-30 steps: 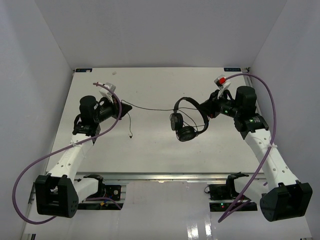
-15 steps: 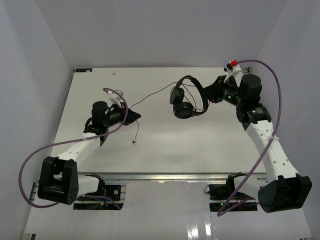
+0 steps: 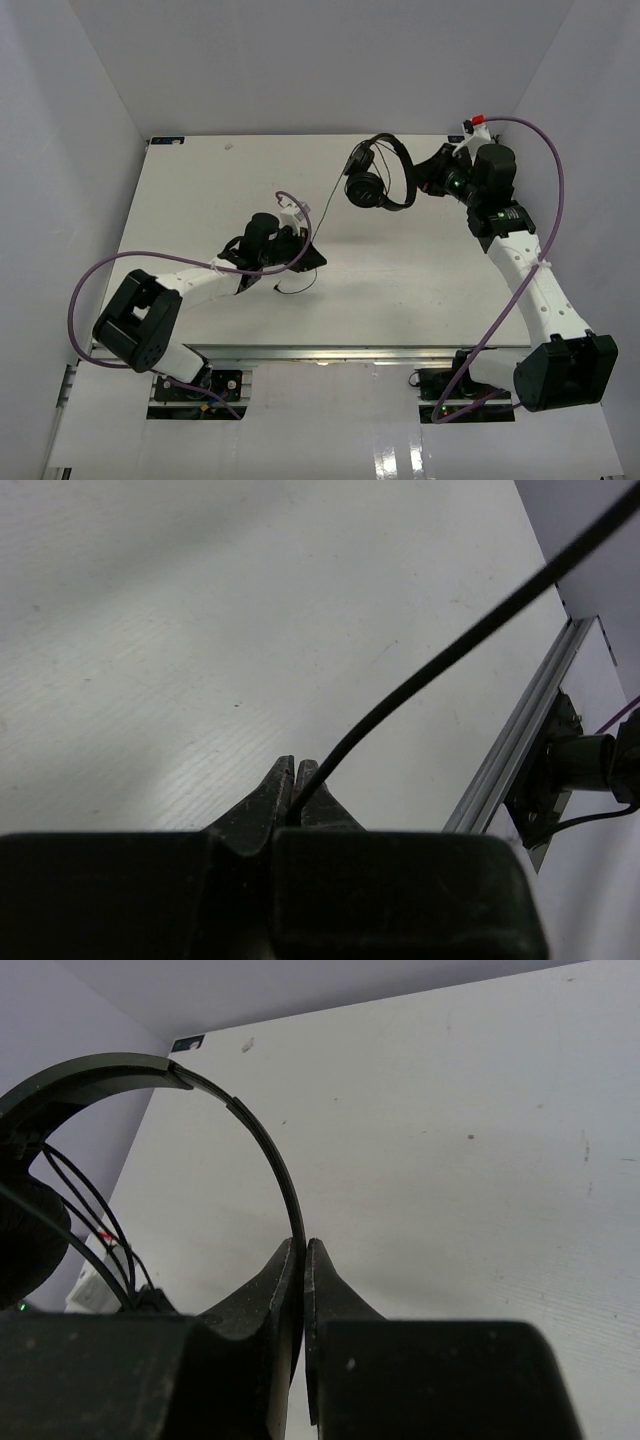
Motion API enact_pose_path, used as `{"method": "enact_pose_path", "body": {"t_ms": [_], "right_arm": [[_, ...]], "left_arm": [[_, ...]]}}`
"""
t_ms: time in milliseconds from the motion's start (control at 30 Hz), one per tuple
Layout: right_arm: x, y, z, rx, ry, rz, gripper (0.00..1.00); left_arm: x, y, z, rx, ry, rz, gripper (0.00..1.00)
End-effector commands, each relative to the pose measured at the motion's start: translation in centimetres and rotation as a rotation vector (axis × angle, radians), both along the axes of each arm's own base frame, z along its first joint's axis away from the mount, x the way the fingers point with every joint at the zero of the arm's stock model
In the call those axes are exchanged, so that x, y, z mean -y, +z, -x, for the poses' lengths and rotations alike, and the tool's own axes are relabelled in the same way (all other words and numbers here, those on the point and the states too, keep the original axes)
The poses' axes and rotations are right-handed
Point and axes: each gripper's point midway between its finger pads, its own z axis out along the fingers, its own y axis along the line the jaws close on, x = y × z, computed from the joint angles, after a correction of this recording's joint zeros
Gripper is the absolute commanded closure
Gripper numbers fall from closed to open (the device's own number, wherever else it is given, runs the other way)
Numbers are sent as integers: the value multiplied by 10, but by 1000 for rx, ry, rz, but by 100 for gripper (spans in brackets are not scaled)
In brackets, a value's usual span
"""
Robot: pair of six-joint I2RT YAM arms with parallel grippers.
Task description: Wrap the headphones
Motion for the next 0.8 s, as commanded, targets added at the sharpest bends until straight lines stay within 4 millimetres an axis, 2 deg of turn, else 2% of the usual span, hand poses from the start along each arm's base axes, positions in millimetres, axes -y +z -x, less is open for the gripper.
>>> {"method": "enact_pose_path", "body": {"t_ms": [0,100,267,433,633,767], "right_arm": [[25,9,-23,45,-186,-22,92],[36,-7,-28,27,-256,15,92],[50,-21,-37,39,-346,69,92],[46,-36,-41,30,-357,109,92],[44,-42,-45,16,-368,109,92],[37,-45,-46,-1,-339,65,92]], "left_arm": [[18,27,-7,74,36,9,100],[26,36,-3,95,29,8,100],[43,41,7,103,-4,-17,100],[63,39,12,86,-50,-29,100],[91,19,23,46,-109,-64,100],[102,10,27,30,-127,-82,100]]}}
